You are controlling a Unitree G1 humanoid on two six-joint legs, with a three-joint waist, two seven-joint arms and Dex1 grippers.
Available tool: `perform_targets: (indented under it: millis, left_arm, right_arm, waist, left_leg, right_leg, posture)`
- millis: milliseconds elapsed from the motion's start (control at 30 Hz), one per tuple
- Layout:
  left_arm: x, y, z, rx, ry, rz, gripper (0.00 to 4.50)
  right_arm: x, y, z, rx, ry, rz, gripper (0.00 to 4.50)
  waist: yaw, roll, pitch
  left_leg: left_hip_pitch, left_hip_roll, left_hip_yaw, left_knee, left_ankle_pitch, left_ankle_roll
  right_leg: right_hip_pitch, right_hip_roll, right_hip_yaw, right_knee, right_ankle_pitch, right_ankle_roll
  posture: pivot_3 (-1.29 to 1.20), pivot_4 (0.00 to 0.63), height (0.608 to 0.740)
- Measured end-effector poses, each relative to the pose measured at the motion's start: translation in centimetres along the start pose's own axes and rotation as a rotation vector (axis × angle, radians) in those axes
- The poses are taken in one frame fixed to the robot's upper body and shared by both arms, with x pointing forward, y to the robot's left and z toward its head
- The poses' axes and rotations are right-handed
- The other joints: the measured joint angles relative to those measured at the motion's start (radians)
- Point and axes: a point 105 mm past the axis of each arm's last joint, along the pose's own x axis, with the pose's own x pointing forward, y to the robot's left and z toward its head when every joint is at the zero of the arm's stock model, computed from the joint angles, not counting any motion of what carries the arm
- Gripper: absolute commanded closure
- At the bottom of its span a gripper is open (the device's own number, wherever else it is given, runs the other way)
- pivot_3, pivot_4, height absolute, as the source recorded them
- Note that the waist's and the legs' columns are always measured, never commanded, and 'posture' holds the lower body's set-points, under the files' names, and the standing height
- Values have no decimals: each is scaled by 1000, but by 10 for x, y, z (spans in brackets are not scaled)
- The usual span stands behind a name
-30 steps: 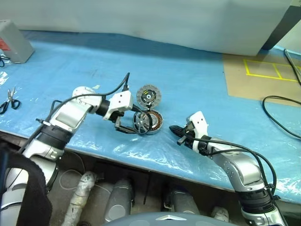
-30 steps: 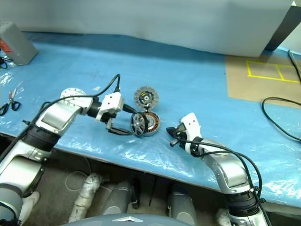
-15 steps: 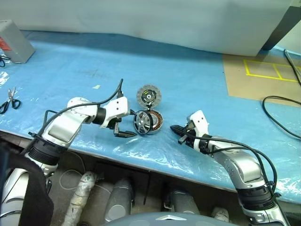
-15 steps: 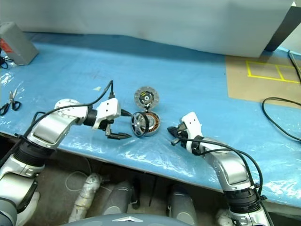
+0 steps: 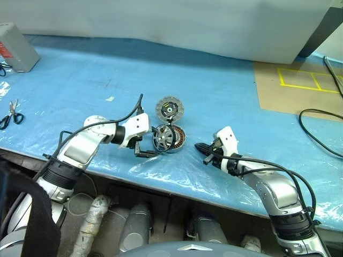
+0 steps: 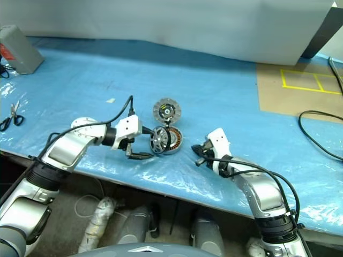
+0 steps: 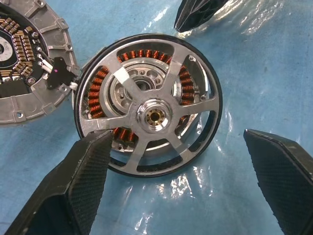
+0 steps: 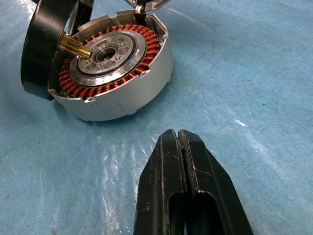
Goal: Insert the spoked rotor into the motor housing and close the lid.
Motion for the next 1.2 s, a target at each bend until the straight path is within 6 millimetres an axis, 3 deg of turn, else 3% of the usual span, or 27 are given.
perform_targets:
  millis: [567, 667, 800, 900, 1000, 1167, 1200]
  left_arm:
    - [12, 8, 1, -76, -17, 64, 14]
    - [10, 8, 1, -121, -36, 50, 559]
    - [6, 5, 1, -144, -44, 21, 1759]
    - [5, 5, 1, -156, -49, 22, 1759]
    - [5, 4, 1, -167, -52, 13, 2296]
    - [5, 5, -2, -178, -53, 10, 3961]
    - [6, 5, -2, -181, -56, 13, 3961]
  right_arm:
    - [0, 0, -1, 2, 2, -5, 4500]
    - [0, 0, -1, 3, 3, -5, 4500]
    - [0, 0, -1, 3, 3, -6, 4500]
    - [0, 0, -1, 3, 3, -5, 4500]
    - [0, 0, -1, 3, 3, -5, 4500]
    - [0, 0, -1, 3, 3, -6, 4500]
    - [0, 0, -1, 3, 3, -6, 4500]
  waist:
    - [1, 0, 0]
    - [1, 0, 0]
    - [2, 0, 0]
    - [2, 0, 0]
    - [2, 0, 0]
    - [2, 0, 0]
    - [3, 0, 0]
  left_leg:
    - [0, 0, 0, 1, 0, 1]
    - [0, 0, 0, 1, 0, 1]
    - [0, 0, 0, 1, -1, 3]
    - [0, 0, 0, 2, -1, 4]
    - [0, 0, 0, 2, -1, 4]
    - [0, 0, 0, 2, -1, 4]
    - [0, 0, 0, 2, -1, 4]
  right_leg:
    - [0, 0, 0, 1, 0, 0]
    - [0, 0, 0, 1, 0, 0]
    - [0, 0, 0, 1, 0, 0]
    - [0, 0, 0, 1, 0, 0]
    - [0, 0, 0, 1, 0, 0]
    - [0, 0, 0, 1, 0, 0]
    - [0, 0, 0, 1, 0, 0]
  posture:
    - [0, 150, 740]
    - [0, 150, 740]
    - [0, 150, 740]
    - [0, 150, 740]
    - [0, 150, 740]
    - [0, 150, 740]
    - [0, 150, 740]
